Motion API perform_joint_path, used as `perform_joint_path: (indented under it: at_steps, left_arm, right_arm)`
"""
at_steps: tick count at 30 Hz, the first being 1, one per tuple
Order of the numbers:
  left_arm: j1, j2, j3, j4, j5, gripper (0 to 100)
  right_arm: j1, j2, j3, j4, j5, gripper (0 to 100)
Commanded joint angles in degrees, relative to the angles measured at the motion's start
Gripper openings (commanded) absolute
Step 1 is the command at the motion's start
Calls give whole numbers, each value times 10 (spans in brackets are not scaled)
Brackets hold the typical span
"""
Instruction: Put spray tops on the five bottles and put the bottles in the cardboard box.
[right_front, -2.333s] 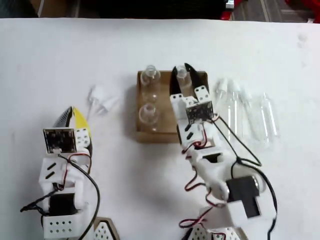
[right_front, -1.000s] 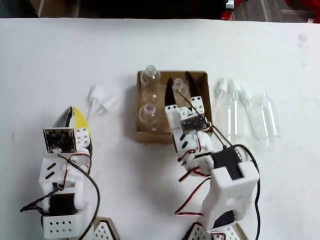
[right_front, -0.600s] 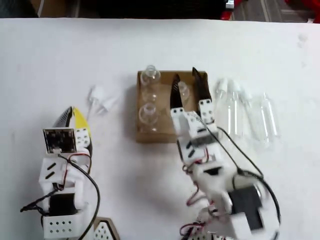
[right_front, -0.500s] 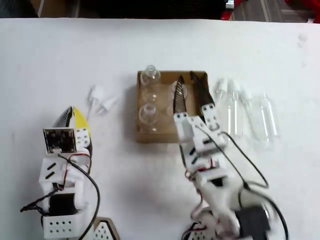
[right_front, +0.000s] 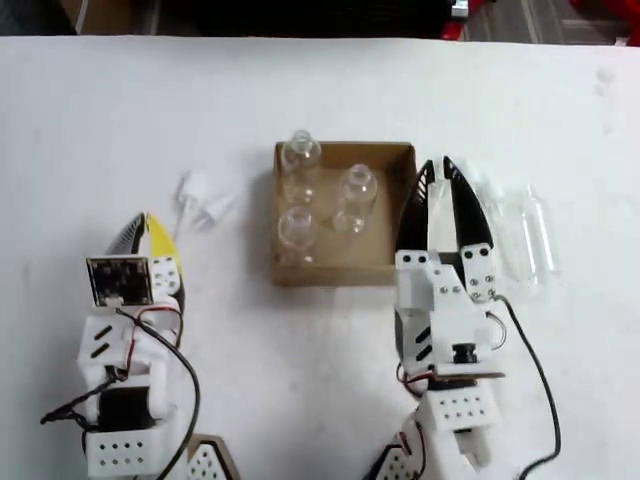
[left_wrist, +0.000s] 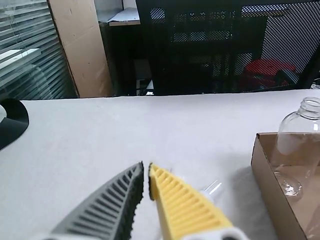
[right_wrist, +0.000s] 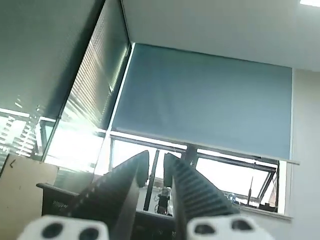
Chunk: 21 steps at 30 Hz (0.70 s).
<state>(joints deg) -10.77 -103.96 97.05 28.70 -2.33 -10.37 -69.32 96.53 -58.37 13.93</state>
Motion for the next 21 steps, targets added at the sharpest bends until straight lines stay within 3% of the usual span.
perform_joint_path:
  at_steps: [1, 9, 13, 21]
  left_arm:
    - [6, -7, -1, -4, -7, 21]
    - [2, -7, -17, -3, -7, 21]
    - [-9, -7, -101, 53, -4, 21]
    - [46, -7, -455, 180, -4, 21]
  right_arm:
    - [13, -104, 7, 169, 6, 33]
    - [12, -353, -2, 611, 5, 34]
    - [15, -314, 4, 633, 5, 34]
    - [70, -318, 5, 709, 5, 34]
